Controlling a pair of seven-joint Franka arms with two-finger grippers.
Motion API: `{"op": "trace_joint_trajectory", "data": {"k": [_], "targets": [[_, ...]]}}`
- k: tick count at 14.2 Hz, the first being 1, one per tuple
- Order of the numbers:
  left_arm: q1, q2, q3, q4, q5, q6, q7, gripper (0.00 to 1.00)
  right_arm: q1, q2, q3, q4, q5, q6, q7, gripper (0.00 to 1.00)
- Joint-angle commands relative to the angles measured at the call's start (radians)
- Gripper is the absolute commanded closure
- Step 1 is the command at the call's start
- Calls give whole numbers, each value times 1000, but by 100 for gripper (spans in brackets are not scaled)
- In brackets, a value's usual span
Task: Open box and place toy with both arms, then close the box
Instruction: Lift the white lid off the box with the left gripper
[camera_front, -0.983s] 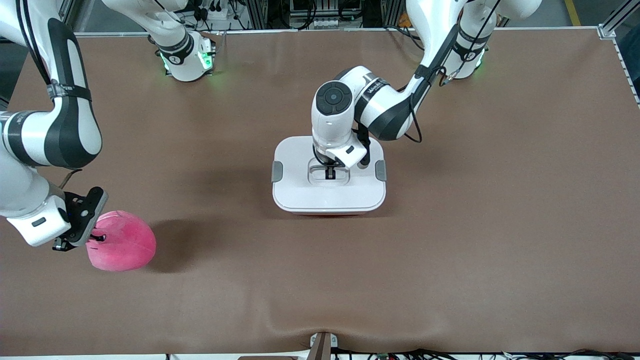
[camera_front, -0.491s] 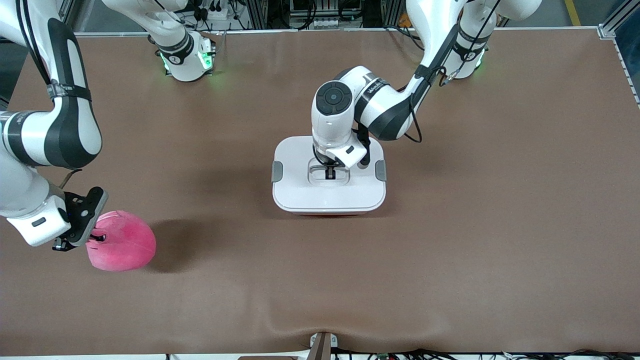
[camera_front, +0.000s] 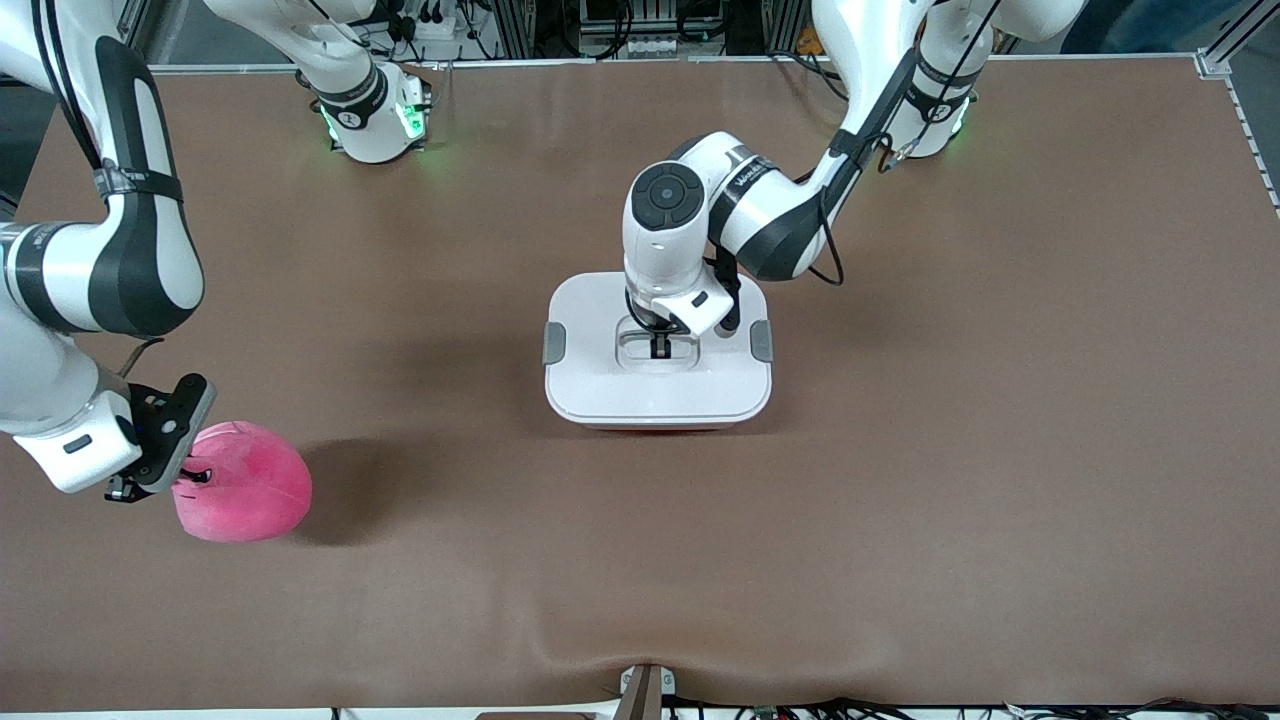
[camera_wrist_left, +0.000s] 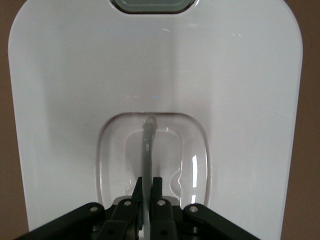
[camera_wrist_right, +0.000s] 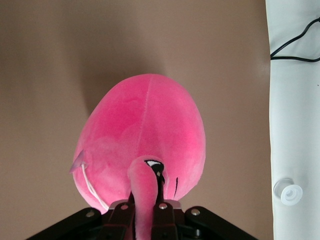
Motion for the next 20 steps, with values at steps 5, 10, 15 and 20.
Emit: {"op": "trace_joint_trajectory", "data": {"k": [5, 10, 15, 20], "targets": [[-1, -42, 0, -29, 4, -10, 4, 100, -11, 6, 4, 19, 23, -10, -24, 100], [-6, -45, 0, -29, 4, -11, 5, 100, -11, 6, 4, 21, 23, -10, -25, 100], [-7, -60, 1, -29, 5, -11, 26, 100, -5, 6, 4, 40, 23, -10, -21, 100], [-3, -76, 1, -29, 5, -48, 45, 100, 5, 7, 4, 65, 23, -7, -13, 100]]}}
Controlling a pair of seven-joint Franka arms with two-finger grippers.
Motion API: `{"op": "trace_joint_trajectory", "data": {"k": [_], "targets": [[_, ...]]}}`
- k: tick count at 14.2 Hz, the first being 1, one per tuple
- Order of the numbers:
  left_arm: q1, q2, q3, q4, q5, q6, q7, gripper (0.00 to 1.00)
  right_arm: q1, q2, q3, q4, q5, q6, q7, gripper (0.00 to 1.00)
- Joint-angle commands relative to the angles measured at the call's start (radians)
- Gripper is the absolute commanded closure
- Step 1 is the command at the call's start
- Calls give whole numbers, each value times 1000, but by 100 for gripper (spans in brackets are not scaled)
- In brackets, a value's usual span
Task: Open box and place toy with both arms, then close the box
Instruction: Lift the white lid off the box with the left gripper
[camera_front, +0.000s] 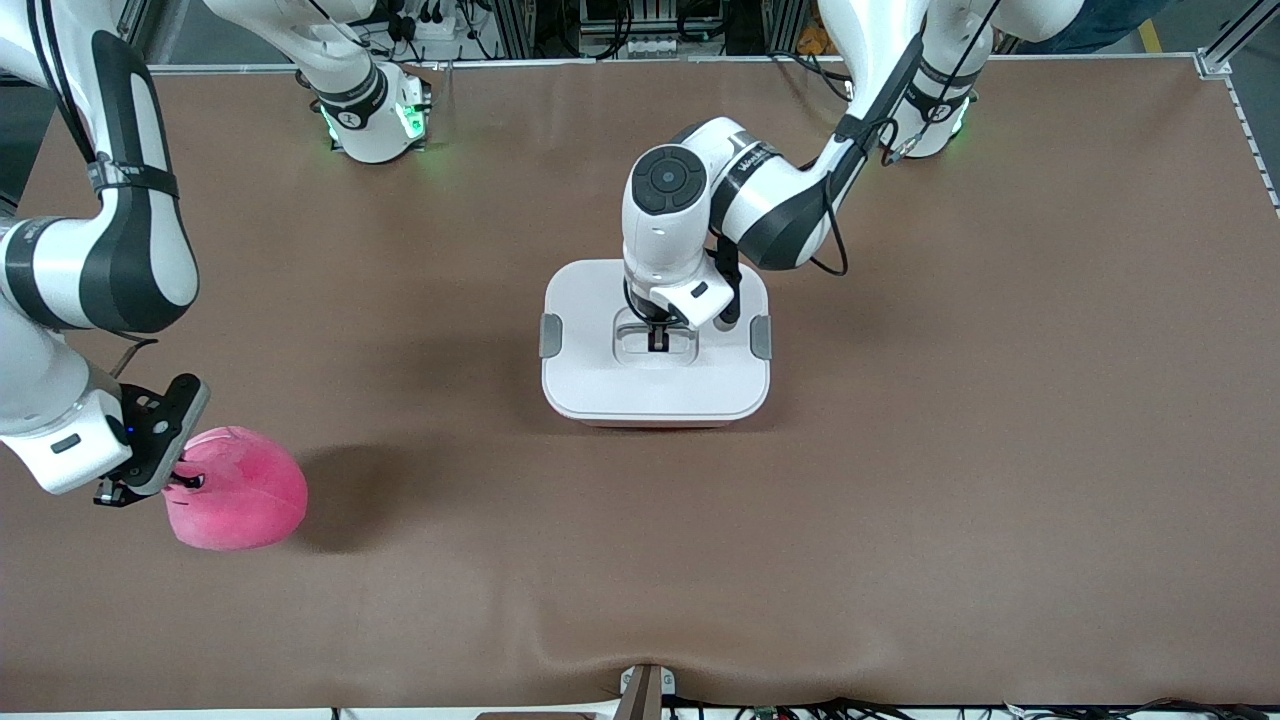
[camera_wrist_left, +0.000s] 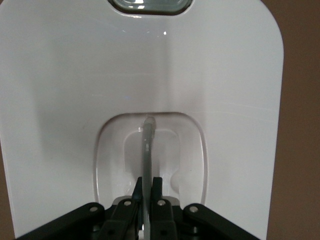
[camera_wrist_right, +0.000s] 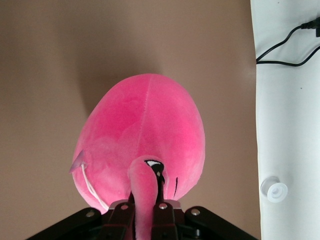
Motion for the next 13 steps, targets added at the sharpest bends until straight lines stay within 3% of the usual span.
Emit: {"op": "trace_joint_trajectory", "data": {"k": [1, 9, 13], "targets": [[2, -46, 2, -27, 5, -27, 22, 100, 8, 7, 2, 41, 24, -10, -5, 100], [69, -121, 4, -26, 5, -41, 101, 100, 39, 0, 2, 56, 95, -11, 61, 100], [88, -167, 18, -30, 18, -74, 165, 100, 78, -16, 1, 56, 99, -80, 258, 100]]}}
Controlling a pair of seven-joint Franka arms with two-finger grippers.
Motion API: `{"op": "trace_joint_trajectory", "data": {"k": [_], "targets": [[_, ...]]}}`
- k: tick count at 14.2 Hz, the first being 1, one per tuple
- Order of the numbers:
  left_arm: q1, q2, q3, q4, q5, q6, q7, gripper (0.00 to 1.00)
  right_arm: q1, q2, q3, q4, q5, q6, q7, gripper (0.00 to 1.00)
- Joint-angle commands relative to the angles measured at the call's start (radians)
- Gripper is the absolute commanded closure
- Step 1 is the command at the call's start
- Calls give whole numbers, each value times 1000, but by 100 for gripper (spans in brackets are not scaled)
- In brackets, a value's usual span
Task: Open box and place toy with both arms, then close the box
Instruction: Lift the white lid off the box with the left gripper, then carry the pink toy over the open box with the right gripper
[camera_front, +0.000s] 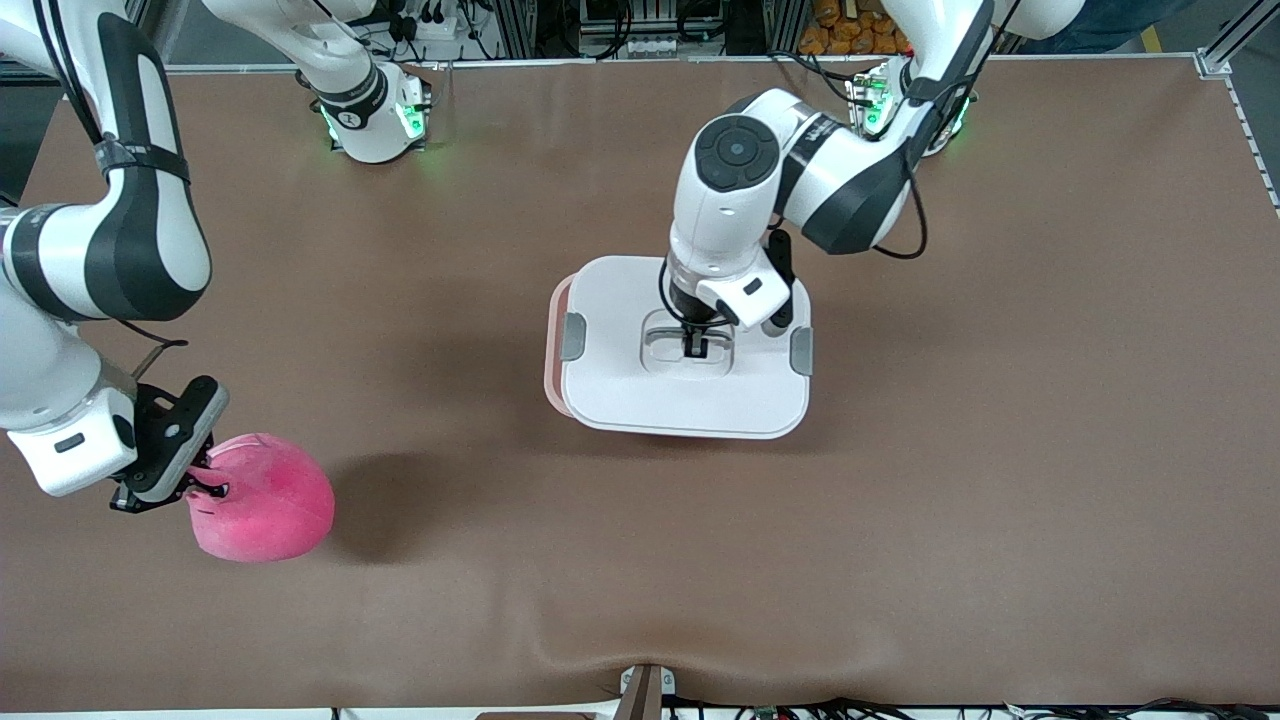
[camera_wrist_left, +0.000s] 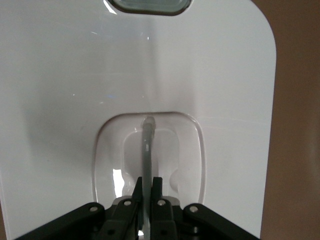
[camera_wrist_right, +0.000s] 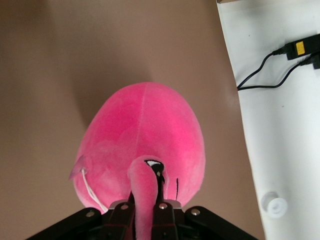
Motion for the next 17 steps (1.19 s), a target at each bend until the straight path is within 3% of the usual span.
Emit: {"op": "trace_joint_trajectory", "data": {"k": [1, 9, 14, 17], "targets": [[40, -72, 7, -28, 19, -38, 29, 100, 30, -19, -2, 15, 19, -72, 145, 100], [228, -234, 7, -62, 19, -67, 204, 100, 139, -55, 2, 15, 23, -212, 536, 100], [370, -290, -1, -100, 16, -67, 414, 100, 201, -64, 4, 15, 24, -263, 762, 100], [416, -291, -2, -100, 15, -65, 466, 100, 248, -64, 4, 17, 97, -272, 924, 100]]}}
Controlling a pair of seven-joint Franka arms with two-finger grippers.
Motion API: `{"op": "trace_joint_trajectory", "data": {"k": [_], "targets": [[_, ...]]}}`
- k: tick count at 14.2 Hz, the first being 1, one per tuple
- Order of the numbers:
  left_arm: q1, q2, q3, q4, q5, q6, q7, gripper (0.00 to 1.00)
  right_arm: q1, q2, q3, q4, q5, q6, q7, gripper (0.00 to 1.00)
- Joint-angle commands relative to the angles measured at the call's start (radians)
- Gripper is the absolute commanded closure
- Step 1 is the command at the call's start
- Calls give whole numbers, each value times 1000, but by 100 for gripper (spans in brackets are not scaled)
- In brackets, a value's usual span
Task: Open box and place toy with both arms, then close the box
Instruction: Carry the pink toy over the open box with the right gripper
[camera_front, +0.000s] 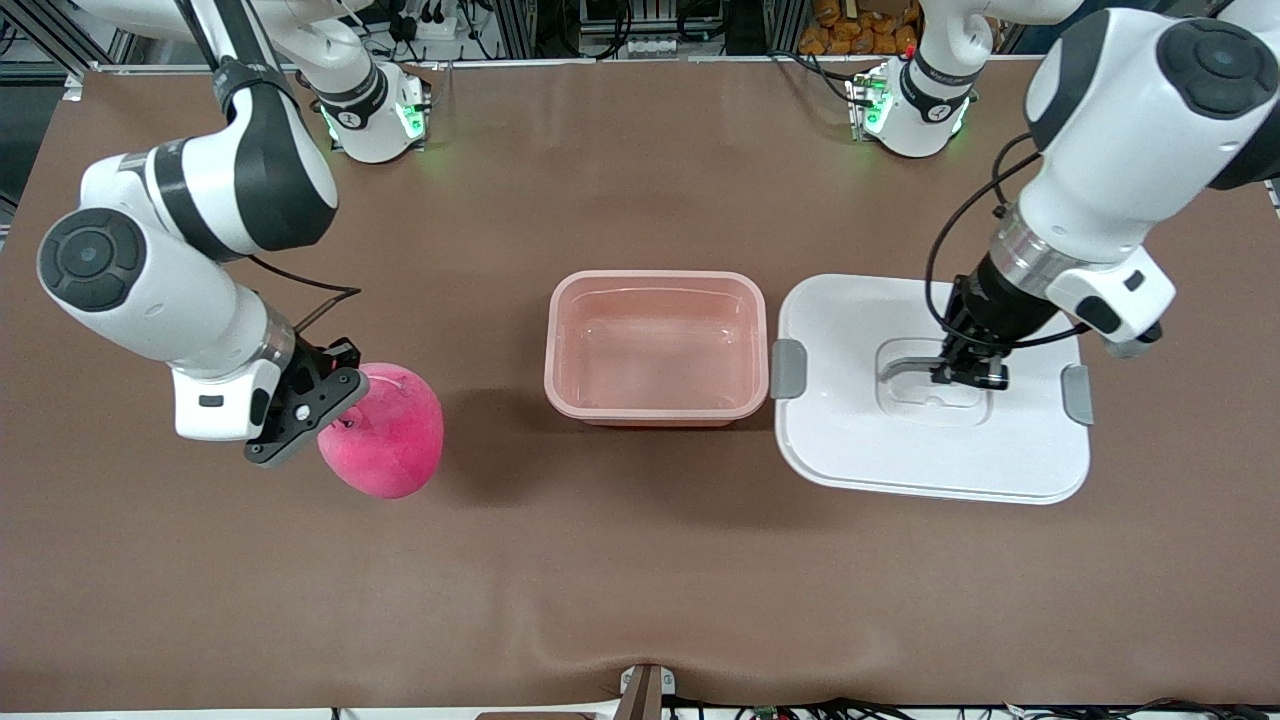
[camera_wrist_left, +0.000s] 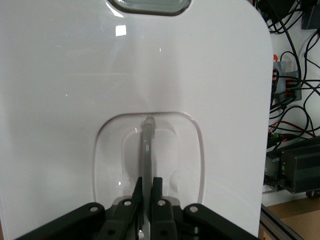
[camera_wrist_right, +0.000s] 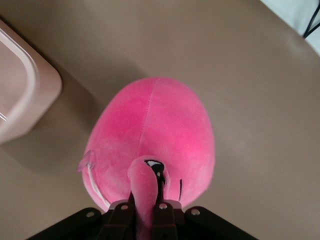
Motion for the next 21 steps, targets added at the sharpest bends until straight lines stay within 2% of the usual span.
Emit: {"op": "trace_joint_trajectory", "data": {"k": [1, 3, 7, 17, 21], "targets": [[42, -28, -15, -29, 11, 6, 79, 100, 46, -17, -4, 4, 90, -19, 171, 100], [94, -34, -17, -39, 5, 3, 159, 100, 97, -17, -7, 42, 105, -20, 274, 100], [153, -59, -17, -85, -12, 3, 309, 100, 181, -11, -7, 46, 104, -23, 511, 100], [153, -71, -17, -99, -37, -20, 296, 100, 325, 14, -7, 76, 102, -12, 927, 100], [150, -71, -18, -99, -38, -29, 296, 100, 347, 31, -5, 76, 105, -8, 951, 100]]}}
